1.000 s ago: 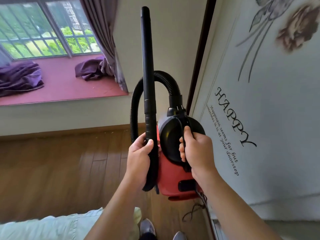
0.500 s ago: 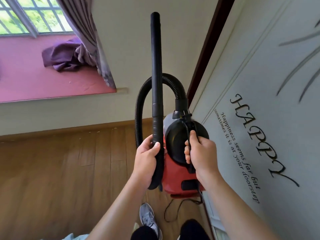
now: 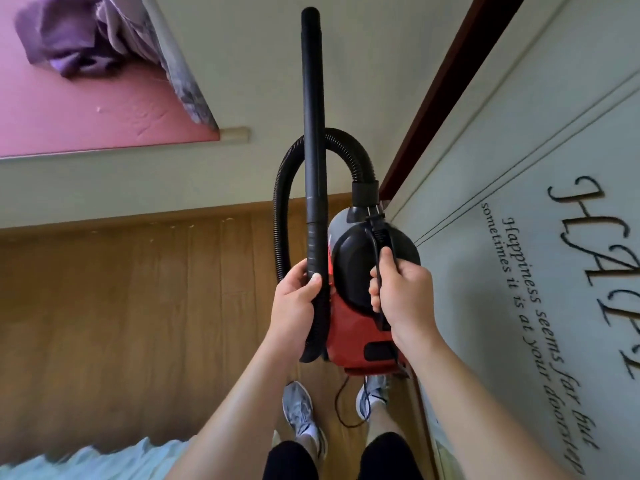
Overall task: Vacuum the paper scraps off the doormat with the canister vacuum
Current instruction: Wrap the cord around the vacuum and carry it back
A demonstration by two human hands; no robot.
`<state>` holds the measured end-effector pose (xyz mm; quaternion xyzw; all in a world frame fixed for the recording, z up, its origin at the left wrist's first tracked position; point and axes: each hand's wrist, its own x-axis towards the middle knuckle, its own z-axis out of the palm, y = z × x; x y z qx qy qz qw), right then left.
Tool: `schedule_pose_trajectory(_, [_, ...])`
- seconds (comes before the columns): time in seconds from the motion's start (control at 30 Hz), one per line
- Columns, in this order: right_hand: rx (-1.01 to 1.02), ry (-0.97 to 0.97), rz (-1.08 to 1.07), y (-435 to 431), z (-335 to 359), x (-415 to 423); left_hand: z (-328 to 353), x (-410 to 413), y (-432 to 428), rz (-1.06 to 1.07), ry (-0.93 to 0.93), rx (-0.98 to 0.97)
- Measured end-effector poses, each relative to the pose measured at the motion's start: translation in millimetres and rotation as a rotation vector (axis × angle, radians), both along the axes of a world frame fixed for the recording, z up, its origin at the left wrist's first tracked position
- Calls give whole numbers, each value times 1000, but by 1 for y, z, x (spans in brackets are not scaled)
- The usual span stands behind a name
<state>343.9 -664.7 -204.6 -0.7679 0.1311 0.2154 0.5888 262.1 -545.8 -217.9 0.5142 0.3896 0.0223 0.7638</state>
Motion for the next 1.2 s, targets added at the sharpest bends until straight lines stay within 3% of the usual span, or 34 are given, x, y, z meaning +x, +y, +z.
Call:
schedule_pose_trajectory(0.37, [-17, 119, 59, 11, -109, 71, -91, 60, -5, 81, 102, -19])
schedule_pose_trajectory(0.8, [-122, 214, -52, 28, -292, 104, -271, 77, -1, 79, 191, -159])
schedule_pose_trajectory(1.2, [-177, 249, -9, 7, -422, 118, -408, 89, -22, 103, 291, -201])
